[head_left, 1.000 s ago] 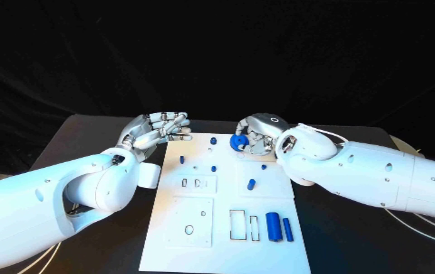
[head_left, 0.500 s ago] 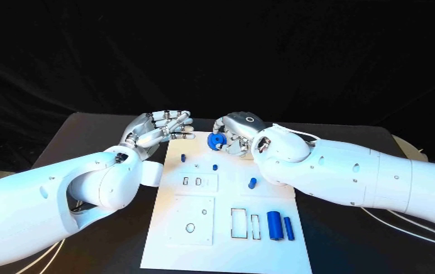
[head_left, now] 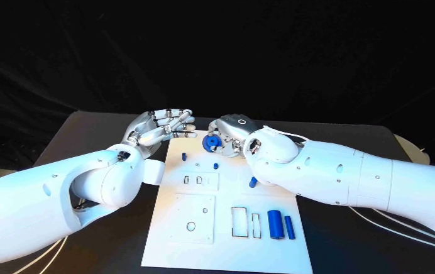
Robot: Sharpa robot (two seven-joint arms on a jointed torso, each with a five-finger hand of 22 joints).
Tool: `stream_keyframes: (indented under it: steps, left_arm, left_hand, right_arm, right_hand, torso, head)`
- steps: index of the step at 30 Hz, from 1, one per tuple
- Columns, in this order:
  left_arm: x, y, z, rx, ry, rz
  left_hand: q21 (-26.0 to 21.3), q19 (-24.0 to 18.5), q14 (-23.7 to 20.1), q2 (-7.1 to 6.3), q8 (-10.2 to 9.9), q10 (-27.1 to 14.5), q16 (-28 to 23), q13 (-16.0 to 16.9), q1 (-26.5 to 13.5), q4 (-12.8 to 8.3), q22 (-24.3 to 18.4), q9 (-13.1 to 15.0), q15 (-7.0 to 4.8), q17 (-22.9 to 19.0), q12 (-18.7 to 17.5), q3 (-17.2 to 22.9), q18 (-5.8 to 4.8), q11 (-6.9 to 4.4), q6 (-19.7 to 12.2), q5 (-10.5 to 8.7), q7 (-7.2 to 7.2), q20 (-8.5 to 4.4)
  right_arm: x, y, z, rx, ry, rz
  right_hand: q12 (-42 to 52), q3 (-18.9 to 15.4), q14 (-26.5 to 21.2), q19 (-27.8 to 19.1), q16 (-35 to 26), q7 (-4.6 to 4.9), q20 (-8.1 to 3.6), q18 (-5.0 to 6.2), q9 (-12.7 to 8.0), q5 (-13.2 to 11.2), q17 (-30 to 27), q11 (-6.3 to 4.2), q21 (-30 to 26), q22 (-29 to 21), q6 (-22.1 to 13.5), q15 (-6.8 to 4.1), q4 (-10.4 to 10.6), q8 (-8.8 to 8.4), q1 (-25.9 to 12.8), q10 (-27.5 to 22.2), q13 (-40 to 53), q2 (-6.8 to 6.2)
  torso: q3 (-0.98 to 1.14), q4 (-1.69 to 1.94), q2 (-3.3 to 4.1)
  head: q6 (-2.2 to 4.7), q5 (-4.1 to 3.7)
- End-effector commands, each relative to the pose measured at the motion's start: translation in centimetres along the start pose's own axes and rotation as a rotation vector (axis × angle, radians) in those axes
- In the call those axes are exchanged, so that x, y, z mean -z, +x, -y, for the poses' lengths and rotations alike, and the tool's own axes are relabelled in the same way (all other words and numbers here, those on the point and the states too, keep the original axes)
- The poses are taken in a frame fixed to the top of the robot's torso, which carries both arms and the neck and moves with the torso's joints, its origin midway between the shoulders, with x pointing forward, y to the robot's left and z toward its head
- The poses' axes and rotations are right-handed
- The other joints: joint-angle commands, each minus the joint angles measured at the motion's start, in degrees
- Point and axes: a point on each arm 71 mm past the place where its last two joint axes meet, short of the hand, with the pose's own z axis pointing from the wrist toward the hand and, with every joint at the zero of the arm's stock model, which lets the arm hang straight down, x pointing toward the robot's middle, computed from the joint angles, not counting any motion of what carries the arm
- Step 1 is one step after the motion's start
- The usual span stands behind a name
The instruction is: Assemble the parts on the task board
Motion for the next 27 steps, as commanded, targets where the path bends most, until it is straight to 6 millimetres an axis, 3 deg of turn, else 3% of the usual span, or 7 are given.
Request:
stream_keyframes:
  steps: [1,27]
  left_arm:
    - [-0.1,0.3,0.1,0.006,0.011,-0.022]
    - [-0.1,0.3,0.1,0.006,0.008,-0.023]
  left_hand:
    - [0.33,0.16,-0.07,-0.28,-0.02,0.43,0.22,-0.03,0.21,0.01,0.05,-0.02,0.21,0.05,-0.09,0.47,0.71,-0.05,0.11,-0.33,1.09,-0.19]
    - [0.33,0.16,-0.07,-0.28,-0.02,0.43,0.22,-0.03,0.21,0.01,0.05,-0.02,0.21,0.05,-0.09,0.47,0.71,-0.05,0.11,-0.33,1.09,-0.19]
  right_arm:
    - [-0.2,0.3,-0.2,0.023,-0.005,-0.024]
    - [-0.5,1.4,0.1,0.047,0.016,-0.079]
  right_hand:
    - [0.33,0.42,5.32,4.8,0.37,-2.16,-0.28,-0.79,0.05,-0.03,11.45,0.04,0.18,13.52,2.6,-0.28,-0.06,0.27,-0.3,0.33,5.75,0.13]
    - [0.29,0.57,5.29,4.72,0.33,-2.13,-0.32,-0.76,-0.04,-0.26,11.34,0.07,0.11,13.43,2.59,-0.28,0.05,0.09,-0.72,0.32,5.73,-0.01]
  torso:
    - [0.02,-0.05,-0.03]
    - [0.04,0.01,-0.04]
  head:
    - [-0.07,0.02]
    - [-0.42,0.3]
